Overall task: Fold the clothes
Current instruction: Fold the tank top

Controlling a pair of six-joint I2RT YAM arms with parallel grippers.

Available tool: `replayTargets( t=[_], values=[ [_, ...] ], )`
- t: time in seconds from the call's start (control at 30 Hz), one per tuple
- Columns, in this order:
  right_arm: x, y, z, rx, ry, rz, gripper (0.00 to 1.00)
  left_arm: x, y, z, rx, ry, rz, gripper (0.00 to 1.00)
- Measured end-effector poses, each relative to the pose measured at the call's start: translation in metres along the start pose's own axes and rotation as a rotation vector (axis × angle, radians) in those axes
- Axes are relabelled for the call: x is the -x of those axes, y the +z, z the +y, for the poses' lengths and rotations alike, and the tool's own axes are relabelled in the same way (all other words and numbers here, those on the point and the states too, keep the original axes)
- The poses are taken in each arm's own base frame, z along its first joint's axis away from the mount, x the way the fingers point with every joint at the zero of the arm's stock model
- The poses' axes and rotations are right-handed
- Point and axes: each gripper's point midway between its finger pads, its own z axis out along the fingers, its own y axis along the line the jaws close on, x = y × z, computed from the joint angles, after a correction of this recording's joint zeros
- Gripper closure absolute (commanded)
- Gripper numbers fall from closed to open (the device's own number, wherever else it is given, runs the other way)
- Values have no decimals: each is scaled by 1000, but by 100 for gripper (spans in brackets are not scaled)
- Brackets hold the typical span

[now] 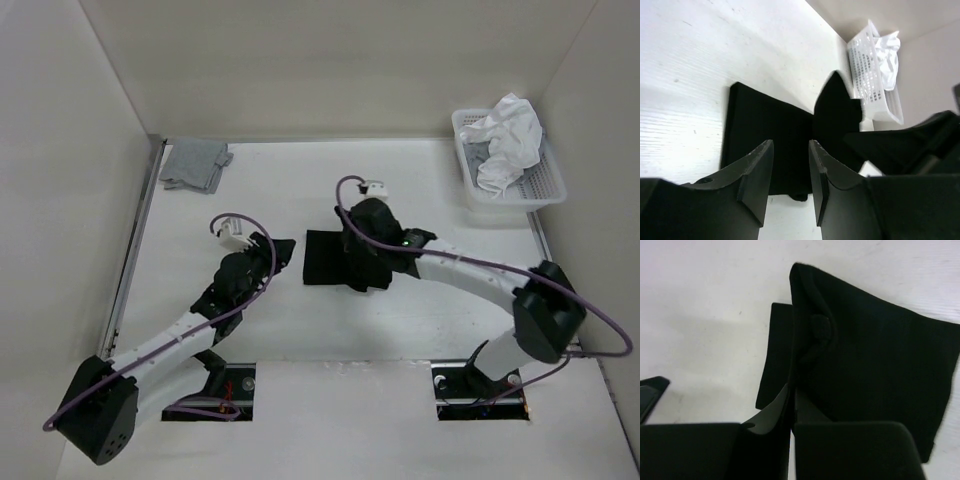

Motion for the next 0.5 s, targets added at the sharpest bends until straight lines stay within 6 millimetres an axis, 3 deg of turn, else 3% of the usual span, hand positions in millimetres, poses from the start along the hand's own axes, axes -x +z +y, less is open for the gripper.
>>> replayTargets(
  t=[0.17,0.27,0.4,0.5],
  values=[
    [-33,49,46,-4,-85,104,89,20,-7,20,44,-13,-48,66],
    [-55,69,74,15,-108,140,62,30,-11,30,65,-21,-71,63],
    [-79,66,89,45,-124,184,56,39,-13,40,94,-25,-85,62],
    [-80,48,89,79,-112,180,58,38,-12,46,114,-19,-75,62]
  ],
)
